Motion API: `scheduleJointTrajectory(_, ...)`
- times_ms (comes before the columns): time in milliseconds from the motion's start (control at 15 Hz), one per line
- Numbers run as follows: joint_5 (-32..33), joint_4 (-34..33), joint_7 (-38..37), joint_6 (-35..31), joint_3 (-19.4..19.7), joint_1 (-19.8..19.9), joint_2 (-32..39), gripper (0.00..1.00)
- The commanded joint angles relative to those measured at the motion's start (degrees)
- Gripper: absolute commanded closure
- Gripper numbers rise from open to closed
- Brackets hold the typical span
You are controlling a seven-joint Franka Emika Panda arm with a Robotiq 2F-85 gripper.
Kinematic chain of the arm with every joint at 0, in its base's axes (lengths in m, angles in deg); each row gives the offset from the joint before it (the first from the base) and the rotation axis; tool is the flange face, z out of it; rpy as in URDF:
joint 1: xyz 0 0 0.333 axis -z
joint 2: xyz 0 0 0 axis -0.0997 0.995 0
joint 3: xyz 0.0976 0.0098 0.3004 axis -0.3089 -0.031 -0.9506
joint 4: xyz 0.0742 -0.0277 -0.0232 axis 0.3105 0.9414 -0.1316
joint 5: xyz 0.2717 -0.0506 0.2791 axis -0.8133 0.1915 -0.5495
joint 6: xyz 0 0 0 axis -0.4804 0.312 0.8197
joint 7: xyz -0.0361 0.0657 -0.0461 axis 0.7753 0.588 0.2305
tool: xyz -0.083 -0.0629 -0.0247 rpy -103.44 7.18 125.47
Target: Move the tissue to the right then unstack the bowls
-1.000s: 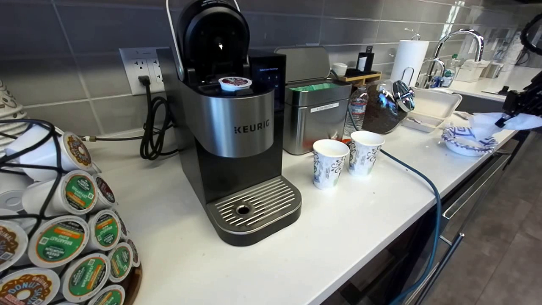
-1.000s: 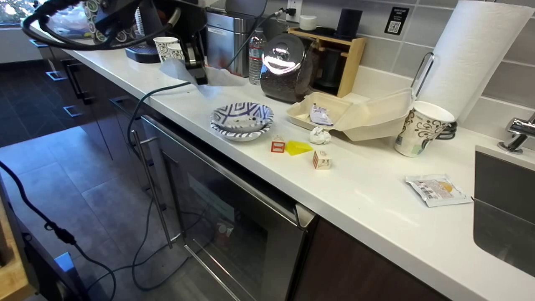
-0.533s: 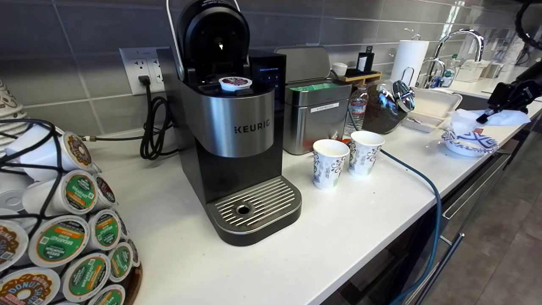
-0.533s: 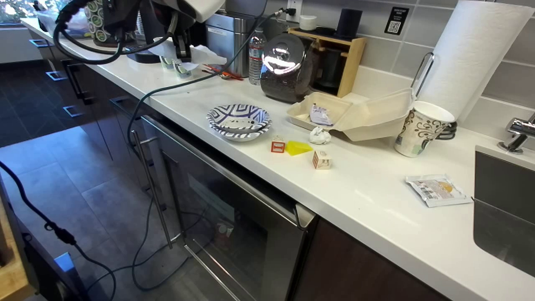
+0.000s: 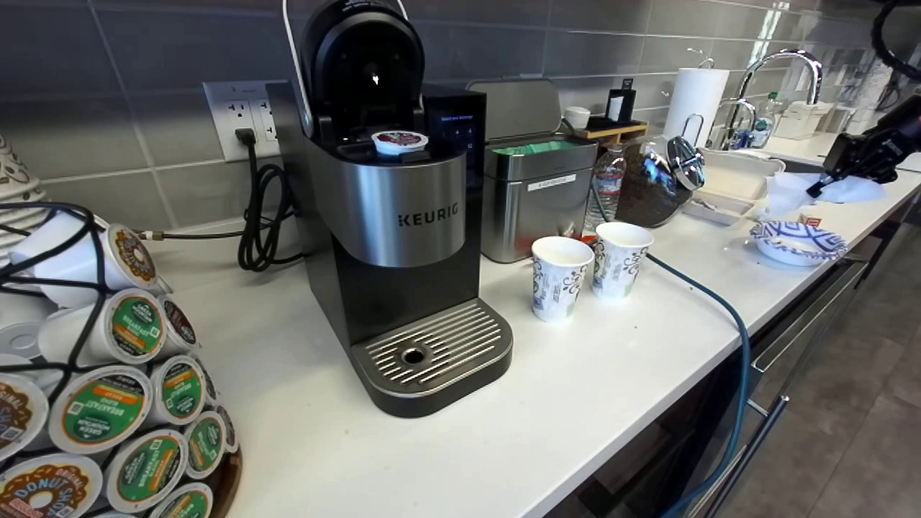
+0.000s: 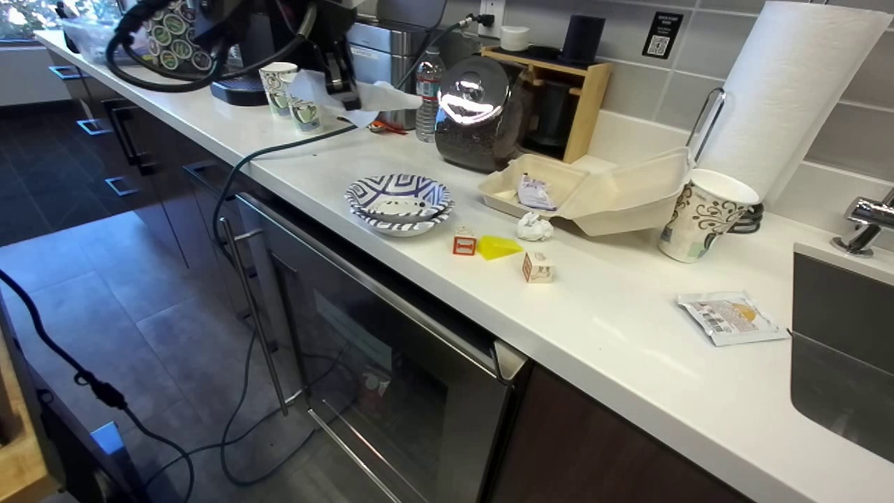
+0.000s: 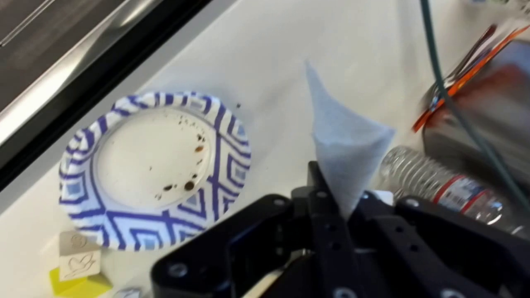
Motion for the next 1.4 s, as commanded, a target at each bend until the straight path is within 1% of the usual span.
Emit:
scheduleJointTrajectory(0,-3.6,-9.7,-4.6,-10.2,-0.8,0.2,13.8,0.99)
scheduleJointTrajectory(133,-2.5,-15.6,-10.0,-13.2,-1.2,1.7,20.4,0.99)
scheduleJointTrajectory(267,-0.6,-22.5,-16.5,-13.8,-1.0,3.9,26.8,0.99)
scheduleJointTrajectory(467,2.8,-32.7,-26.6,-11.5,0.4,7.8,33.7,0.99)
scheduleJointTrajectory(600,7.3,-38.1,-34.3,-12.4,2.5,9.0,38.0,0.99)
scheduleJointTrajectory(667,9.6,-40.0,-38.7,-12.4,3.4,9.2,39.6,0.71)
scheduleJointTrajectory(733,11.4,-41.3,-42.0,-11.9,3.6,9.8,40.5,0.71)
scheduleJointTrajectory(867,13.2,-43.2,-45.9,-10.1,2.5,11.1,40.9,0.57)
scheduleJointTrajectory(933,13.7,-43.9,-46.5,-8.7,1.6,11.9,40.5,0.49)
scheduleJointTrajectory(1067,13.6,-44.7,-45.9,-6.5,-0.1,13.5,39.1,0.35)
scheduleJointTrajectory(1133,13.6,-44.4,-45.4,-5.9,-0.5,13.9,38.0,0.26)
scheduleJointTrajectory(1200,14.5,-43.7,-45.0,-5.4,0.0,13.9,36.7,0.19)
scheduleJointTrajectory(1267,16.1,-43.0,-45.1,-5.4,1.1,13.5,35.7,0.11)
scheduleJointTrajectory(1333,18.5,-42.0,-46.2,-5.9,2.8,12.7,34.8,0.04)
